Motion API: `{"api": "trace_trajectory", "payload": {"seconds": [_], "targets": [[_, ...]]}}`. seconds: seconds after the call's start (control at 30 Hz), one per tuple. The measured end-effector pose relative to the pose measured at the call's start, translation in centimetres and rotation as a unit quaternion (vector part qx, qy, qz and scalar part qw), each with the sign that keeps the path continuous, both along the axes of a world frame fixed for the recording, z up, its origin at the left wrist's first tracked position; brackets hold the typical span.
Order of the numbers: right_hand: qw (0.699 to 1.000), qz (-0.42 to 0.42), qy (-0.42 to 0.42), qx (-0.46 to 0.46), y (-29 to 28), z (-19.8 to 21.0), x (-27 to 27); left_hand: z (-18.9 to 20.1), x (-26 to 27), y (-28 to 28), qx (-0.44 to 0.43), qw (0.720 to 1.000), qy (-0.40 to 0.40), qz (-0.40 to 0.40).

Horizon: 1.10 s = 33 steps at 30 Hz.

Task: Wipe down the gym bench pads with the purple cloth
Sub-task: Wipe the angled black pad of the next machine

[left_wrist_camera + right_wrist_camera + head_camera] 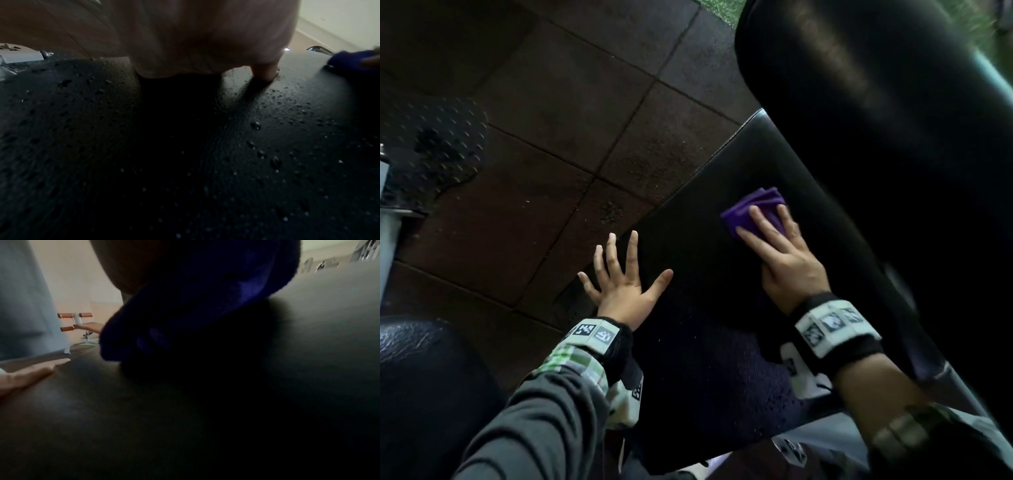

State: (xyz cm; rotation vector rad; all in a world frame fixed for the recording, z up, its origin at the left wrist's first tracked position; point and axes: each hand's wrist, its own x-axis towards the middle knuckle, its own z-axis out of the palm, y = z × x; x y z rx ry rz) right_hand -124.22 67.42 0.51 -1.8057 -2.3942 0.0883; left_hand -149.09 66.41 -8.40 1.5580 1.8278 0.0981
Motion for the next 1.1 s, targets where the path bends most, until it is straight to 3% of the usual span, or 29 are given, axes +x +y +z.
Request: {"api": "trace_trajectory", "payload": {"seconds": [0.13,0.27,0.37,0.5,0.67,0.8,0.9,1.0,1.1], "targets": [[0.997,0.08,-0.007,-0.019,-1.6,-1.8,-4.0,-0.3,0.1,-0.1,0.012,1.0,0.006,0.005],[0.988,0.136,-0.033,-0.057,-7.5,-2.2,-1.9,-0.1,0.0,0.0,0.009,1.0,0.009,0.002],[0.992,0.11,-0.043,-0.049,-10.0,-1.2,2.4,-0.1,0.0,0.0,0.002,1.0,0.003,-0.002],[1.0,0.001,-0.003,-0.029,-8.1,1.0,6.7,-0.2,0.0,0.0,0.009,1.0,0.0,0.0],[0.997,-0.071,-0.003,-0.01,-3.3,1.0,4.0,-0.1,0.0,0.1,0.009,1.0,0.003,0.001],[1.0,-0.022,-0.018,0.008,-3.9,-1.2,0.1,-0.1,0.0,0.0,0.016,1.0,0.006,0.003],[0.998,0.055,-0.03,-0.003,-8.5,-2.8,-0.9,-0.1,0.0,0.0,0.019,1.0,0.006,0.006],[0.995,0.081,-0.053,-0.023,-14.3,-2.8,1.7,-0.4,-0.1,0.0,0.021,1.0,0.003,0.005],[0.998,0.02,-0.048,-0.024,-16.8,-1.6,5.6,-0.6,-0.2,-0.1,0.03,1.0,0.005,0.004]]}}
